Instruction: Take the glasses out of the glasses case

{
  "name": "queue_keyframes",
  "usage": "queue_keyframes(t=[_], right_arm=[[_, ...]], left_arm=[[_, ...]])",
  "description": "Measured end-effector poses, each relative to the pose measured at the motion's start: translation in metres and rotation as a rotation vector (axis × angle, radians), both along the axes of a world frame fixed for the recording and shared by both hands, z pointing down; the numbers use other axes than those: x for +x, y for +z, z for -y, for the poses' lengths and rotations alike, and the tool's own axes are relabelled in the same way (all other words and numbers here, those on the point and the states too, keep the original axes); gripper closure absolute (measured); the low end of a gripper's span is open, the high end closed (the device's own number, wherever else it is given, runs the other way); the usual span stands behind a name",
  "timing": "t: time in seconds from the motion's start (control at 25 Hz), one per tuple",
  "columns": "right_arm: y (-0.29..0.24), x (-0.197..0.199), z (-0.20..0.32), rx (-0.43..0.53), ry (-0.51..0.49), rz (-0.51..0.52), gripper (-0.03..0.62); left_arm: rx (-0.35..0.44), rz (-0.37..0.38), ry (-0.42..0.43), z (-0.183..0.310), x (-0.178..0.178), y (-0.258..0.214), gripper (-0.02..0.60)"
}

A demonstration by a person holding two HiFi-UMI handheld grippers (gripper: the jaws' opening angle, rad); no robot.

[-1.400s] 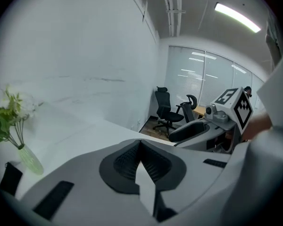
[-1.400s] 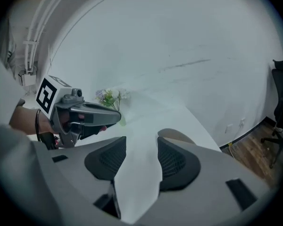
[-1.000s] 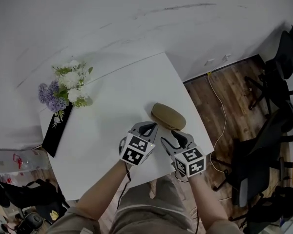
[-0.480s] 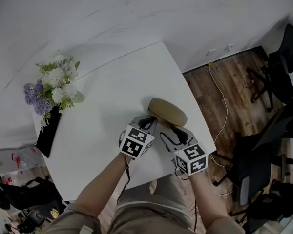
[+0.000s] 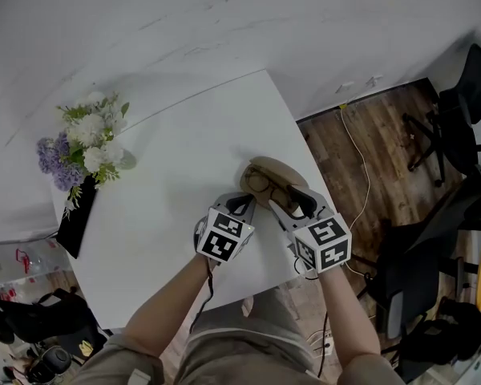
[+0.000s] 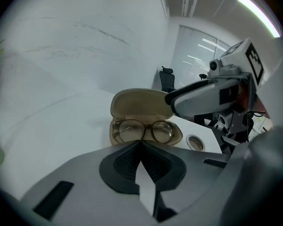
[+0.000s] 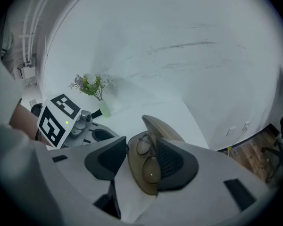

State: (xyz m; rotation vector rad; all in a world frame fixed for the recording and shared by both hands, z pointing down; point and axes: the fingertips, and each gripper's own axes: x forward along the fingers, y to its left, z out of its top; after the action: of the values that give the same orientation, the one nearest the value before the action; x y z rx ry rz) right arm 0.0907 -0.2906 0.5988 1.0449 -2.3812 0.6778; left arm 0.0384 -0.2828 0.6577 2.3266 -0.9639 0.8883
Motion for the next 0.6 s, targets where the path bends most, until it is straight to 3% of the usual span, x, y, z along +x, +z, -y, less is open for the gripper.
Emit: queue_keyframes(t=[0.24, 0.48, 0.6], right_arm=[[0.006, 0.001, 0.023, -0.008, -0.117, -0.11, 0.404], [0.032, -0.018, 0.019, -0.105, -0.3, -0.185, 0.411], [0.043, -0.023, 0.014, -0.137, -0.344, -0.223, 0.413]], left_arm=[[-0.001, 0.003, 0.002, -0.001, 0.001, 0.0, 0.565], [-0.008, -0.013, -0.012, -0.002, 0.0, 0.0, 0.565], [-0.006, -0.019, -0.014, -0.002, 0.0, -0.001, 0.565]])
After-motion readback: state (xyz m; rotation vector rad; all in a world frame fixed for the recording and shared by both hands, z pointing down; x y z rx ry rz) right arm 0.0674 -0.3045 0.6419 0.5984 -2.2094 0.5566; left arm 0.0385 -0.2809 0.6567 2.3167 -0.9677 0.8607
